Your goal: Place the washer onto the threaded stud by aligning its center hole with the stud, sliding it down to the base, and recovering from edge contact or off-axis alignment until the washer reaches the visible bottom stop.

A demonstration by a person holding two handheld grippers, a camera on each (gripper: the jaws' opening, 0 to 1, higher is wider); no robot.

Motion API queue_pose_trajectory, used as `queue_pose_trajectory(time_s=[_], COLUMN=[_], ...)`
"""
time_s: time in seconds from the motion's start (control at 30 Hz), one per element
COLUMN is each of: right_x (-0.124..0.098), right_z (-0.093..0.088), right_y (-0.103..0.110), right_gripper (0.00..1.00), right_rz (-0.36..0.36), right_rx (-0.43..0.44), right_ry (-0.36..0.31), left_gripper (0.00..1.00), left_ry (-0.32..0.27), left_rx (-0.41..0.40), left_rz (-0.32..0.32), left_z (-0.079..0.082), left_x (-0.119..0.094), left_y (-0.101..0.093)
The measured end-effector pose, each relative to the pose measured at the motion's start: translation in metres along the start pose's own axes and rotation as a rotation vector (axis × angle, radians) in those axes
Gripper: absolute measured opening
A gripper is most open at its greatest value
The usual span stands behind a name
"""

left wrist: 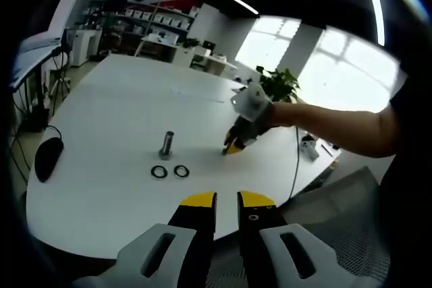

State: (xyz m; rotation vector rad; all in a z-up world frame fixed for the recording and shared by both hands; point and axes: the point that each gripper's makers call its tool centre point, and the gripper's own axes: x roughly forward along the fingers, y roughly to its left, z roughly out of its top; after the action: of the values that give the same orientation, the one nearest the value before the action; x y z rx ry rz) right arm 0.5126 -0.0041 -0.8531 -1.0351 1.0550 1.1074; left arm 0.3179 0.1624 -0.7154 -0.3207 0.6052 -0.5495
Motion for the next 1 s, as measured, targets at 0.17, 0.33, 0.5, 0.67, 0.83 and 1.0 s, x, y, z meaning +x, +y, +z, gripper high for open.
queue_pose_trajectory(time_s=[0.17,0.33,0.5,0.67,0.83,1.0], right_x=[-0.014,-0.031,-0.054,-0.073,-0.072,-0.062], right_z=[0.010,0.026,0.048,0.071,0.085,0.099], right_y=[0.000,-0.002,-0.012,-0.005,0.001,0.023], right_gripper=[0.27,0.27,0.27,0.27,0.29,0.30], right_rz=[-0.013,-0.055,-0.151,-0.170,-0.161,-0.106], right_rx=[0.033,0.049,0.062,0.061,0.018,-0.079], right_ry=[-0.065,-0.148,-0.261,-0.349,-0.382,-0.374], left_gripper=[0.10,0.10,0.10,0.10,0.10,0.10], left_ry=[-0.003,-0.007,-0.007,-0.009,-0.010,-0.010], left_rx=[0.002,0.002,0.003,0.004,0.007,0.006], left_rz=[-0.003,-0.003,-0.003,-0.003,-0.006,-0.005], left_z=[0.000,0.001,0.001,0.001,0.002,0.002], left_x=[0.000,0.000,0.000,0.000,0.000,0.000], left_y=[-0.001,0.000,-0.001,-0.001,-0.002,-0.001])
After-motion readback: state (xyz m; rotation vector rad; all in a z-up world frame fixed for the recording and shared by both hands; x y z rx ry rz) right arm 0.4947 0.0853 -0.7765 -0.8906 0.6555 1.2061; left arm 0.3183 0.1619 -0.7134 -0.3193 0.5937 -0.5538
